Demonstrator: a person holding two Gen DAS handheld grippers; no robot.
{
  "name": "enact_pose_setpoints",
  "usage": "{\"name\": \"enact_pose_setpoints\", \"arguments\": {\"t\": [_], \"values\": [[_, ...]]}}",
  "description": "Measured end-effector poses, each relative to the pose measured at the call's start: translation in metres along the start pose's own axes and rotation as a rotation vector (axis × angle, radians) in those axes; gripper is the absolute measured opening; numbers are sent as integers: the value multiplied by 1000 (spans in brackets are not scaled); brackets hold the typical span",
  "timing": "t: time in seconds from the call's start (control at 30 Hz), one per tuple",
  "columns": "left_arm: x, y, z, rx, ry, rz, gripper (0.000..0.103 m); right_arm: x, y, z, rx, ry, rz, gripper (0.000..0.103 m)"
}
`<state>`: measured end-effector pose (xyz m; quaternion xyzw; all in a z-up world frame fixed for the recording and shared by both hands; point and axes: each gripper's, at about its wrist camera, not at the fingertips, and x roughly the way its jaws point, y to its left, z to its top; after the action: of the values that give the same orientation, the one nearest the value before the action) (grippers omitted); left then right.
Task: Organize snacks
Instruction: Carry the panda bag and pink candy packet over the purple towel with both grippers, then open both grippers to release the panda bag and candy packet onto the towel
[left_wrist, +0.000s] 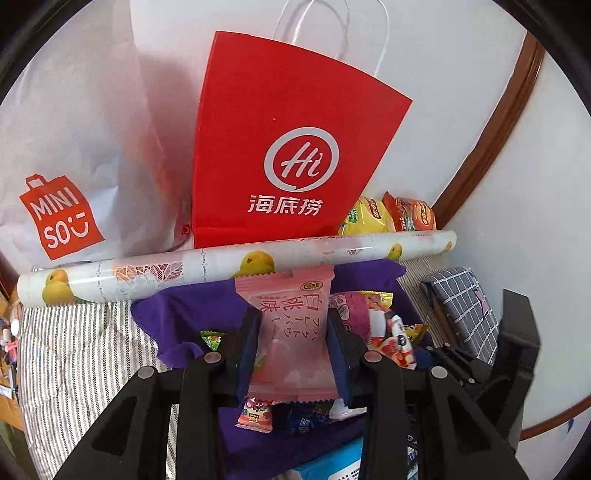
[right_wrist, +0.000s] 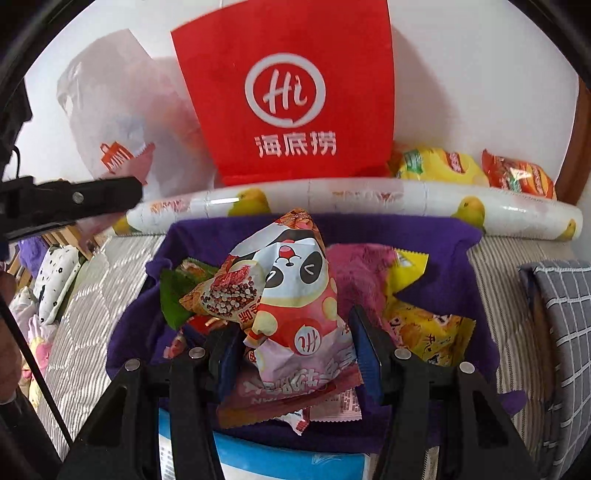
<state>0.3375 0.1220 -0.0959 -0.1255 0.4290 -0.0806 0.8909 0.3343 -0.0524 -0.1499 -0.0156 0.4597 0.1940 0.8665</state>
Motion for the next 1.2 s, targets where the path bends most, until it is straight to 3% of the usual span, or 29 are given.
{"name": "enact_pose_setpoints", "arguments": {"t": [0.17, 0.47, 0.6, 0.9, 1.2], "values": [[3, -3, 0, 6, 8, 0, 34, 8, -2, -2, -10, 32, -47, 54], [5, -1, 0, 3, 15, -1, 34, 8, -5, -1, -9, 33, -30, 58], [11, 1, -1, -1, 32, 4, 34, 0, -2, -2, -41, -4, -14, 66], [35, -1, -8, -10, 114, 6, 34, -27, -15, 3, -5, -84, 48, 68], [57, -10, -20, 17, 190, 27, 34, -39, -37, 5, 61, -117, -2, 69]]}}
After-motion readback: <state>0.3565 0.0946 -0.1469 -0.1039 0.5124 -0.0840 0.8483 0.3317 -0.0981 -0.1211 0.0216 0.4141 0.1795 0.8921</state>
